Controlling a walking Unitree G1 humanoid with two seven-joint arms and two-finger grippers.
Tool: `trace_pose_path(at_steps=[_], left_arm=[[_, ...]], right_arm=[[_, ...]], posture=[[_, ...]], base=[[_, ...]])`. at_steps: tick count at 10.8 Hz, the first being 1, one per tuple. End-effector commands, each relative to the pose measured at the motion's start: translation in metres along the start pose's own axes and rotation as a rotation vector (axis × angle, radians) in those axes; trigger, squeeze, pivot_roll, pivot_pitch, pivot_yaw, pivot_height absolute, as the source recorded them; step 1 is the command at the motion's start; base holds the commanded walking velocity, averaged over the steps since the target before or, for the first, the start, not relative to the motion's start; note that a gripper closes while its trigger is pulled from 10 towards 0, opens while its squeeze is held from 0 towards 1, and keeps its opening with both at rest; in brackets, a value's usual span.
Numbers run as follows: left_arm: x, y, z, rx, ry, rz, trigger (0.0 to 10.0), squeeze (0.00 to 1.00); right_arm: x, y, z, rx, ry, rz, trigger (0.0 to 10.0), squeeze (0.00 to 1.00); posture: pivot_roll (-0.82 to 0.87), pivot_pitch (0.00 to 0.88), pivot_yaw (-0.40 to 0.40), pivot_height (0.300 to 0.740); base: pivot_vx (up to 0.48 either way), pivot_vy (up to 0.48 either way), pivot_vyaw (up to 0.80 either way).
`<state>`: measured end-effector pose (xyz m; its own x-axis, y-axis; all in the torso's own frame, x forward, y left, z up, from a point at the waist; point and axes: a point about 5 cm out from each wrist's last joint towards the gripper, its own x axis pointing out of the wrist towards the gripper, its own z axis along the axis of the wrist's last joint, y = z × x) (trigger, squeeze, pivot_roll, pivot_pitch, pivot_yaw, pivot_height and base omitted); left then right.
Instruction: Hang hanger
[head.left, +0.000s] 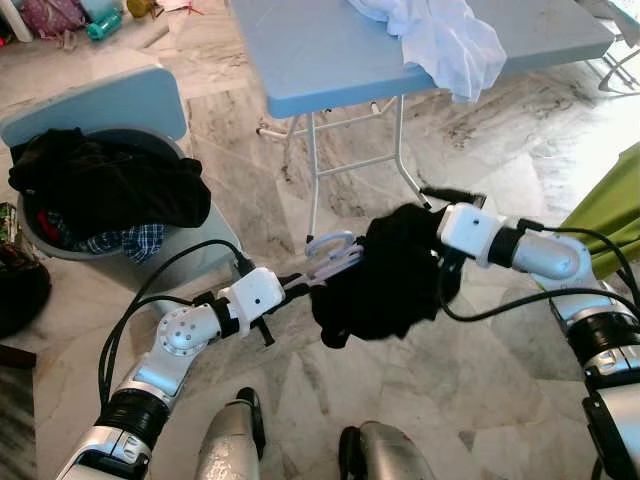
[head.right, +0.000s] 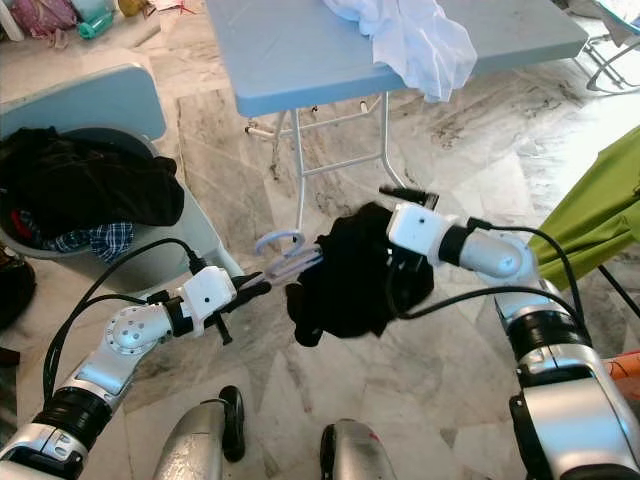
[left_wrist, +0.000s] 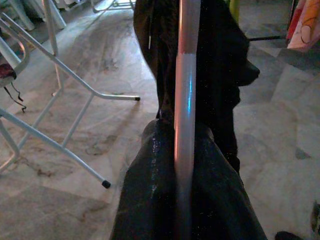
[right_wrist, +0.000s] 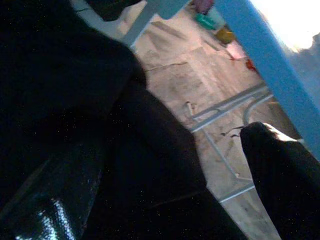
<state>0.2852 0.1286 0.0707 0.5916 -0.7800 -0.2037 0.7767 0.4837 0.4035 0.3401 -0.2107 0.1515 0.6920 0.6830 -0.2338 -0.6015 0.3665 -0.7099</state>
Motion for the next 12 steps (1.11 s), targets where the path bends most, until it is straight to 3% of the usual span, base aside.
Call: trace_pose_path(at_steps=[1,4,7,9,10,11,12], left_arm=[[0.000,0.001,0.002,-0.007,-0.015,0.027,0.0,0.00],[-0.001,0.006,0.001,-0.026,-0.013,0.062,0.0,0.00],[-0.001,0.017,0.005,-0.041,-0.027,0.137,0.0,0.00],[-0.001,0.020,0.009,-0.039,-0.044,0.135,0.0,0.00],[0.000,0.020,0.012,-0.032,-0.055,0.135,0.0,0.00],[0.001,0.019,0.016,-0.031,-0.073,0.127,0.0,0.00],[0.004,0.016,0.021,-0.033,-0.097,0.112,0.0,0.00]], right_arm=[[-0.003,-0.004,-0.002,0.015,0.005,-0.044,10.0,1.00],[-0.008,-0.015,-0.007,0.091,0.016,-0.277,10.0,1.00],[-0.015,0.003,-0.020,0.177,0.059,-0.256,10.0,0.96],[-0.022,0.013,-0.036,0.228,0.157,-0.251,10.0,0.73],[-0.023,0.027,-0.043,0.278,0.199,-0.203,10.0,0.52],[-0.020,0.042,-0.045,0.349,0.201,-0.152,10.0,0.17],[-0.013,0.054,-0.043,0.395,0.186,-0.127,10.0,0.00]], posture=[[-0.01,0.209,-0.052,0.740],[-0.01,0.209,-0.050,0.740],[-0.02,0.209,-0.048,0.740],[-0.01,0.211,-0.048,0.740],[-0.01,0.211,-0.048,0.740],[-0.01,0.212,-0.047,0.740],[-0.01,0.213,-0.046,0.740]], base=[[0.000,0.000,0.00],[0.000,0.000,0.00],[0.000,0.000,0.00],[0.000,0.000,0.00],[0.000,0.000,0.00],[0.000,0.000,0.00],[0.000,0.000,0.00]])
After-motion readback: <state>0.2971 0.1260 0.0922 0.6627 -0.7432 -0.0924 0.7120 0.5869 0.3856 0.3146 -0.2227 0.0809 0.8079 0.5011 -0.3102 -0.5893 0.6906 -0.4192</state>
